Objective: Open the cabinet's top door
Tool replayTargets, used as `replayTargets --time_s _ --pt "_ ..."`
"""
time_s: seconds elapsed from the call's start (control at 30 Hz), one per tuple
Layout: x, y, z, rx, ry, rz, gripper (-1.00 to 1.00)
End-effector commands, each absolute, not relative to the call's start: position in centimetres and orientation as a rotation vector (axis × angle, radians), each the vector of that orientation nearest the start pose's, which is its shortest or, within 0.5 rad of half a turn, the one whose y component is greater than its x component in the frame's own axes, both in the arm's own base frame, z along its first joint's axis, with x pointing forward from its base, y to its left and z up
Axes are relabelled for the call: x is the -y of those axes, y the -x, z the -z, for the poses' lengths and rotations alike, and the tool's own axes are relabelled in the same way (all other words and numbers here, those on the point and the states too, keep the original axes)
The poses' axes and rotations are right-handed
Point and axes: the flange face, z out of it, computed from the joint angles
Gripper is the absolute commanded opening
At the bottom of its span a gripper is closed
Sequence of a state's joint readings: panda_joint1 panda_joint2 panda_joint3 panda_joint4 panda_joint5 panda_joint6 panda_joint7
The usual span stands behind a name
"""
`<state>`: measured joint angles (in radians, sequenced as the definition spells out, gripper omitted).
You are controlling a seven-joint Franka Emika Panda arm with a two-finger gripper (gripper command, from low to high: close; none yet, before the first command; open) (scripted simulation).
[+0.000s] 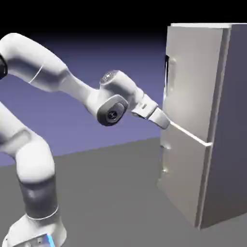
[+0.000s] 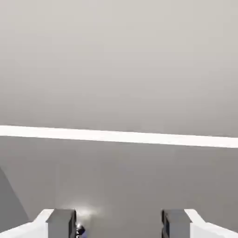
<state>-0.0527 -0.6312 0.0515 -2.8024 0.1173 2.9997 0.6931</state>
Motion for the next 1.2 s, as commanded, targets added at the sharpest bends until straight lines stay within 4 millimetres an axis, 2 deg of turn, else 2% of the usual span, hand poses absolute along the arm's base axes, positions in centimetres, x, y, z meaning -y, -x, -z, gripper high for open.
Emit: replayTargets --time_s 0.0,0.3,0.6,0.9,1.17 --pt "1.2 -37.8 -48.8 -1.049 2.398 1.083 0.00" --pt "3.5 -34.1 -54.7 -1.208 2.184 1.180 0.00" --pt "2.9 -30.5 -58.7 -1.249 1.994 1.289 0.00" --pt "0.1 -28.7 -60.4 -1.190 1.852 1.422 0.00" --pt "-2.9 -29.4 -60.1 -1.077 1.776 1.558 0.00"
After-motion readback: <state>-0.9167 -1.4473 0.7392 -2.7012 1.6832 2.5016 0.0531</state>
